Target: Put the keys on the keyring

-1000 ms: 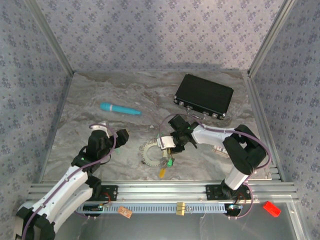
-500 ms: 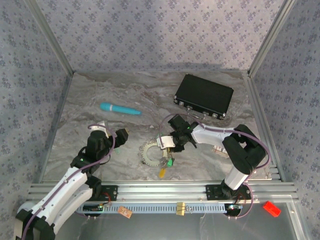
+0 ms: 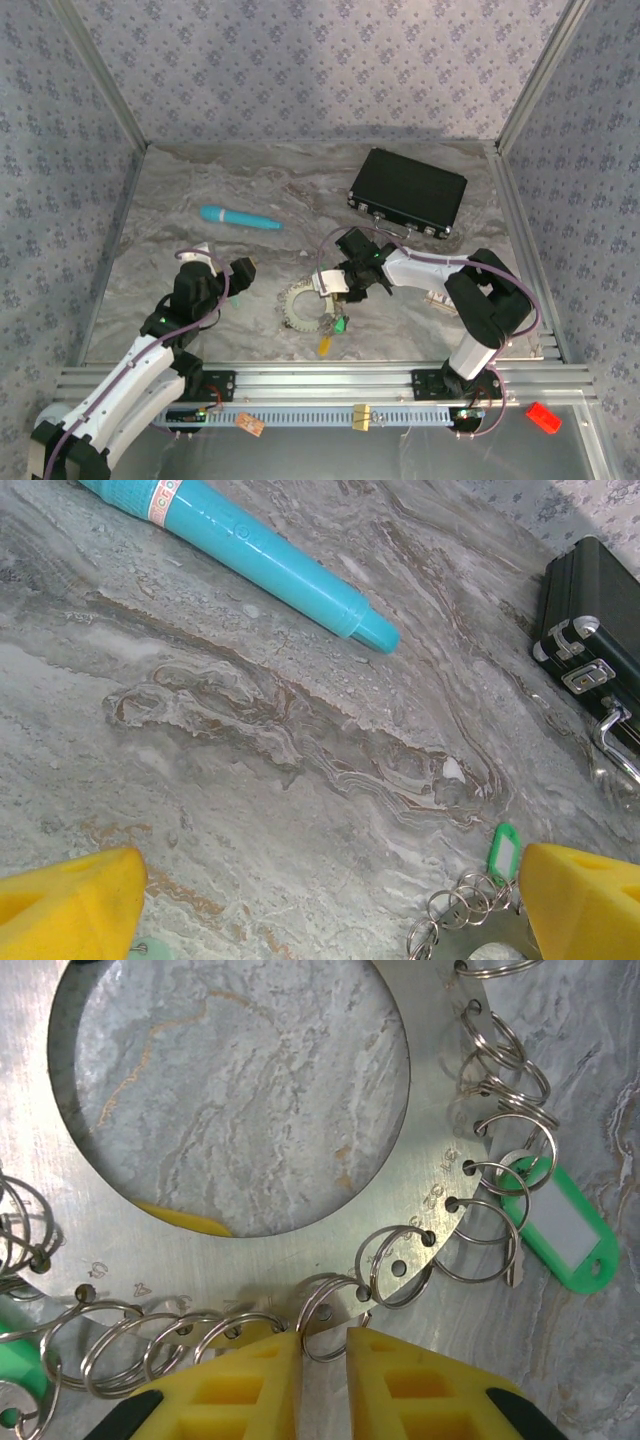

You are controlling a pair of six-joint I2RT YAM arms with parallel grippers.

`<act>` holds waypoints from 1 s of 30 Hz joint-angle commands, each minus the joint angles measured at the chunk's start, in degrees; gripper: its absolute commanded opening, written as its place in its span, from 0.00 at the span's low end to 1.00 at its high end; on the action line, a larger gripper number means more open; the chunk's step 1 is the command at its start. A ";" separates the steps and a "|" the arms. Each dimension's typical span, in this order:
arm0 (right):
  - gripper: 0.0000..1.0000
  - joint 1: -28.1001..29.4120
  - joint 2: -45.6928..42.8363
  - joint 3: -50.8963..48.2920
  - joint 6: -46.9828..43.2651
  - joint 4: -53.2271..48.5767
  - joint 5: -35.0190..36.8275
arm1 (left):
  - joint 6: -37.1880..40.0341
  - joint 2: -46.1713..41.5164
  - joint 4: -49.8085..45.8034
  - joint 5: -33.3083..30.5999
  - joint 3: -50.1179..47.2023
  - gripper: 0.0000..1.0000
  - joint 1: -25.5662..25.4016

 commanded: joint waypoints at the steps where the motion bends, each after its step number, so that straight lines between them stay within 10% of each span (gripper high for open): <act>1: 0.19 -0.16 0.10 0.81 1.50 1.07 0.26 | -0.66 -0.88 -0.39 -0.68 -0.80 0.95 -0.43; 21: 0.16 -2.63 0.81 2.91 6.12 4.30 0.76 | -0.92 -1.10 -0.64 -0.72 -0.80 0.95 -0.43; 30: 0.36 -2.13 -3.09 -1.01 -1.10 0.22 3.16 | -0.98 -1.01 0.14 -0.72 -0.93 0.95 -0.43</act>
